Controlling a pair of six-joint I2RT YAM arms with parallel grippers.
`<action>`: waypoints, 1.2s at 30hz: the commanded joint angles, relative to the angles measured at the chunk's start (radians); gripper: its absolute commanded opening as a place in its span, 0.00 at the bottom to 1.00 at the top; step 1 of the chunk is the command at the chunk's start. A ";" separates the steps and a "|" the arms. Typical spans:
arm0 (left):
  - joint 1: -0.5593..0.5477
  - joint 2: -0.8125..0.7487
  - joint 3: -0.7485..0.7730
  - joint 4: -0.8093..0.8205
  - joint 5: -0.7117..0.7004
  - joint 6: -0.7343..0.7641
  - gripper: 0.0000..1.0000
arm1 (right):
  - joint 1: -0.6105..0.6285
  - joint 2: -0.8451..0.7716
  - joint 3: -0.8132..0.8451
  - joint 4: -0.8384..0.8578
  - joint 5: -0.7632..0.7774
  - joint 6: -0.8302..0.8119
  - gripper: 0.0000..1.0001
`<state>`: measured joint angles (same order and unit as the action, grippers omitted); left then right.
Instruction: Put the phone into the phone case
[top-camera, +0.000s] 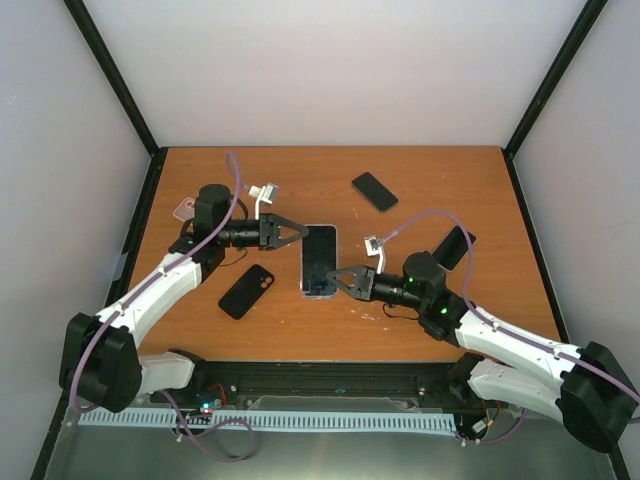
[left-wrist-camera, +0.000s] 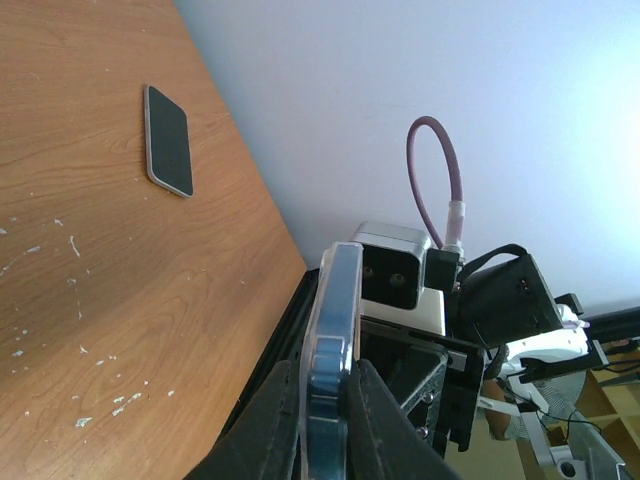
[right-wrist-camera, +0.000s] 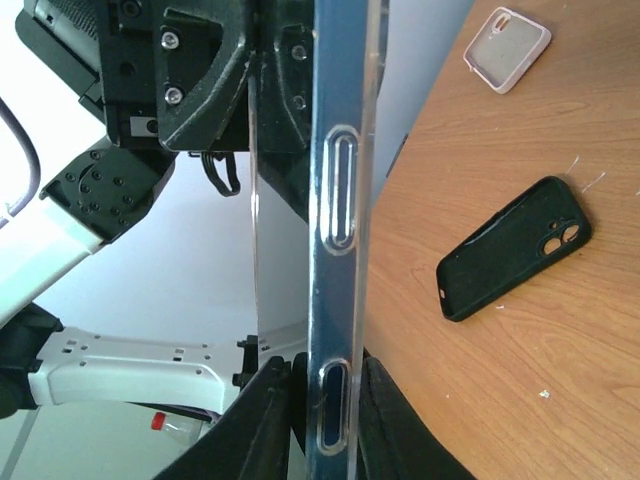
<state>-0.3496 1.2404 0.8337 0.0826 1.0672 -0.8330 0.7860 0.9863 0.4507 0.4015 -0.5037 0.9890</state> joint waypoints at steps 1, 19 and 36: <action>0.000 0.010 0.055 0.056 -0.016 -0.002 0.00 | 0.003 -0.028 -0.007 0.070 -0.004 0.016 0.13; 0.000 -0.053 -0.136 0.165 0.017 -0.142 0.81 | -0.011 0.058 0.017 0.322 0.225 0.218 0.03; 0.000 -0.057 -0.166 0.130 0.004 -0.181 0.36 | -0.012 0.225 0.093 0.425 0.242 0.297 0.03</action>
<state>-0.3489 1.1992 0.6327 0.2924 1.1019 -1.0645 0.7784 1.2179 0.5026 0.7380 -0.2924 1.2743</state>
